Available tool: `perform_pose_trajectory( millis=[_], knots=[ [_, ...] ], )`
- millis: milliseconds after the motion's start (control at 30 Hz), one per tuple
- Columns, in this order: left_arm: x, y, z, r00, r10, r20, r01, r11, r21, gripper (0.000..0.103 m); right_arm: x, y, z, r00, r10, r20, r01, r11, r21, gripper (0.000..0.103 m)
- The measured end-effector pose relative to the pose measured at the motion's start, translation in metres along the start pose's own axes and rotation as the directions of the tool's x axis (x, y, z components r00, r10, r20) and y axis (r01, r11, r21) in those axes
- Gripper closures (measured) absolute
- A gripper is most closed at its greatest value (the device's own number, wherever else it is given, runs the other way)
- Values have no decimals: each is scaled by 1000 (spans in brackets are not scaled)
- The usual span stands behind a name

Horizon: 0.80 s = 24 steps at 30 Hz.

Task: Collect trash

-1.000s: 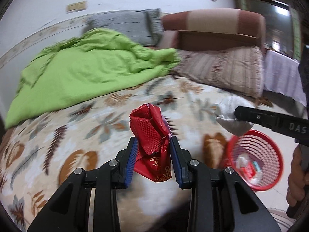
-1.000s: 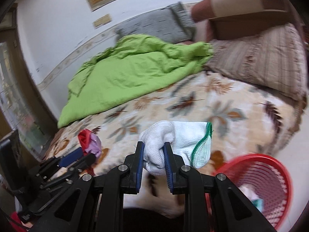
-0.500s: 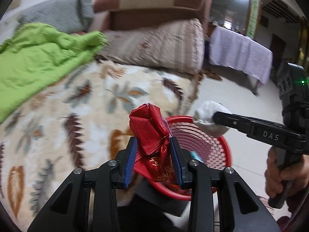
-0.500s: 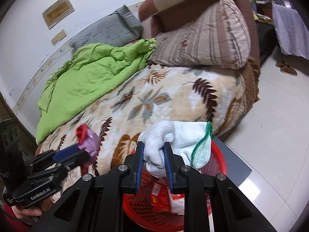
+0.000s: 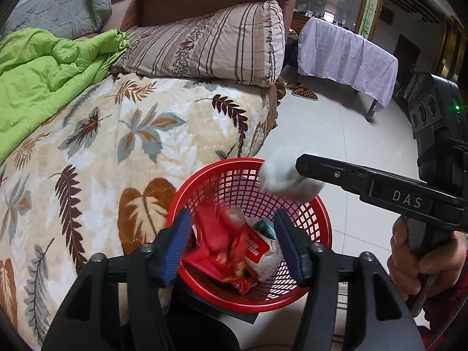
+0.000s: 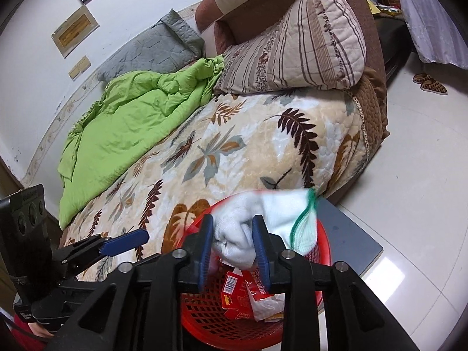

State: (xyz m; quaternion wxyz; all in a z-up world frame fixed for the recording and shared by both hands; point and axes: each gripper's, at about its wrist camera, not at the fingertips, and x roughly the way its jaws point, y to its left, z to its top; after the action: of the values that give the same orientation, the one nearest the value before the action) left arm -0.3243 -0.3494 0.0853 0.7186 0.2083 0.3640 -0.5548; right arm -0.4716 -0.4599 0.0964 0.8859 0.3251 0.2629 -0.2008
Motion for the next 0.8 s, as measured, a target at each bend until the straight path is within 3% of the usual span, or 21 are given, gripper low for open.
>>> perform_pose_trajectory(
  millis=[167, 300, 500, 567, 667, 800],
  knots=[
    [-5, 0, 0, 1000, 10, 15, -10, 1000, -3, 31, -2, 2, 1, 1000, -15, -4, 15, 1000, -4, 61],
    [-17, 2, -4, 999, 33, 43, -32, 999, -4, 25, -10, 10, 0, 999, -51, 9, 52, 998, -23, 40],
    [-47, 16, -18, 987, 123, 107, -121, 992, -23, 17, -22, 39, -12, 984, -179, 23, 181, 977, -111, 9],
    [-57, 22, -23, 981, 151, 121, -148, 989, -32, 14, -26, 49, -19, 973, -227, 25, 229, 964, -135, 8],
    [-77, 33, -35, 963, 229, 143, -225, 973, -42, 9, -30, 64, -33, 953, -303, 18, 301, 935, -186, 3],
    [-108, 49, -59, 925, 334, 181, -324, 942, -84, 4, -41, 83, -53, 928, -369, 57, 370, 890, -266, 1]
  ],
)
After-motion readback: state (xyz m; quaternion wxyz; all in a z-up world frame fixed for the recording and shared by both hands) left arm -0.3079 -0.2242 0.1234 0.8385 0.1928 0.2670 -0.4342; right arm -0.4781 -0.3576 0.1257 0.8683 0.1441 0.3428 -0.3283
